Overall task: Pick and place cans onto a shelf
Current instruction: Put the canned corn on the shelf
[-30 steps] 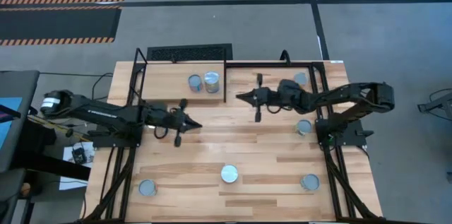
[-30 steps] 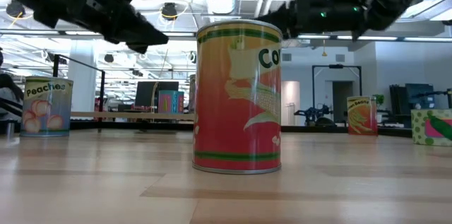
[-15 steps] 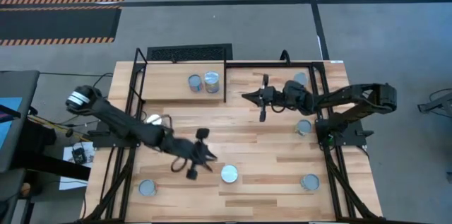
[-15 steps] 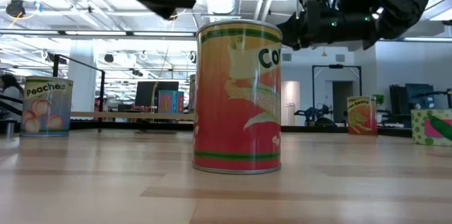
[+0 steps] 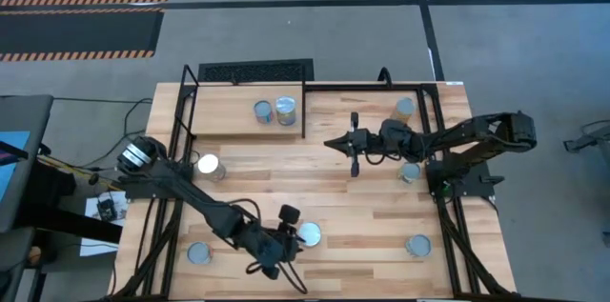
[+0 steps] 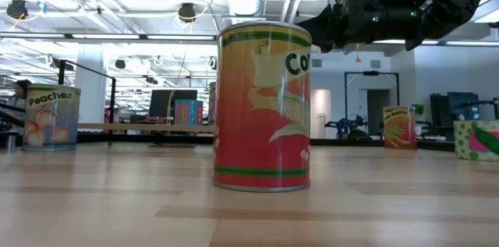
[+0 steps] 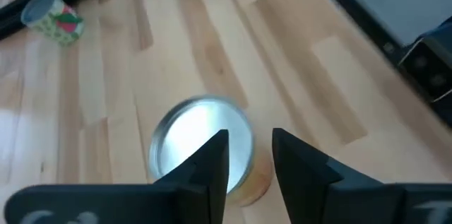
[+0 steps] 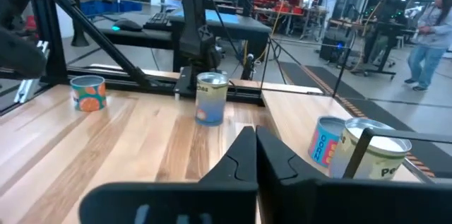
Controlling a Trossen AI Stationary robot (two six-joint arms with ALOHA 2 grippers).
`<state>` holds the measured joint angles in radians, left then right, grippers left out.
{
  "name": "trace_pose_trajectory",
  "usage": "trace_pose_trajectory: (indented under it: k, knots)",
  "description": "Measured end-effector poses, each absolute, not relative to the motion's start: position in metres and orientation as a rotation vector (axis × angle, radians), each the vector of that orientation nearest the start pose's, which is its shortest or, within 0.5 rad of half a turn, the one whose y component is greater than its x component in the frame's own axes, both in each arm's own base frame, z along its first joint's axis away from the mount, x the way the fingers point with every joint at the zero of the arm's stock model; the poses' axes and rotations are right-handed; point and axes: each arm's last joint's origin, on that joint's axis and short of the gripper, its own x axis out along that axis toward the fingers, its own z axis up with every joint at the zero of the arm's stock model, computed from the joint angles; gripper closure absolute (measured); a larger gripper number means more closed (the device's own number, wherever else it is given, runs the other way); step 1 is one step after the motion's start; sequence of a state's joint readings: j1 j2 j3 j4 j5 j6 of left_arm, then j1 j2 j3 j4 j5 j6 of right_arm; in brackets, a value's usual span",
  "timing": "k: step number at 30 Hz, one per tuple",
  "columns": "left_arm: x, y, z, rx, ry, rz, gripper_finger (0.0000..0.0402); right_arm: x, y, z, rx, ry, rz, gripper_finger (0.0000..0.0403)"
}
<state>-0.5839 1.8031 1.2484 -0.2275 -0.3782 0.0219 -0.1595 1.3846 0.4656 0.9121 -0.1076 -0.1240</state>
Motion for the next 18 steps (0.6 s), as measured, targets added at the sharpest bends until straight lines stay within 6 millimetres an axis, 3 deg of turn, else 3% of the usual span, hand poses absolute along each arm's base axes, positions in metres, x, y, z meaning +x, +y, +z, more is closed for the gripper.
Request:
trace_pose_trajectory:
  k: [18]
  knots:
    - [0.342,-0.192,0.198,0.416,0.764,-0.268,0.0299,0.261,-0.041,0.202,-0.128,0.025,-0.061,0.0395]
